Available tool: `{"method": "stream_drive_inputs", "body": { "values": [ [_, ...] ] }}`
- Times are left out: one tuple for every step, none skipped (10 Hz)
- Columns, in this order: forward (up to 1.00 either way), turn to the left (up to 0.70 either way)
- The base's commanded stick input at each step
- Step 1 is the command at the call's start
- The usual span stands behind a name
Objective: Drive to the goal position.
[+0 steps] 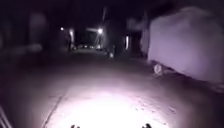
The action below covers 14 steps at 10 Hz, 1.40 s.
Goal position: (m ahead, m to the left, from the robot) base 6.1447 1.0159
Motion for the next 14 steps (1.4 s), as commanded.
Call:
{"method": "stream_drive_inputs", "body": {
  "values": [
    [0.85,0.00],
    [0.85,0.00],
    [0.85,0.00],
    [0.85,0.00],
    [0.85,0.00],
    [0.85,0.00],
    [0.85,0.00],
    [0.85,0.00],
    [0.85,0.00],
    [0.85,0.00],
    [0.85,0.00],
    [0.85,0.00],
    [0.85,0.00],
    [0.85,0.00]
  ]
}}
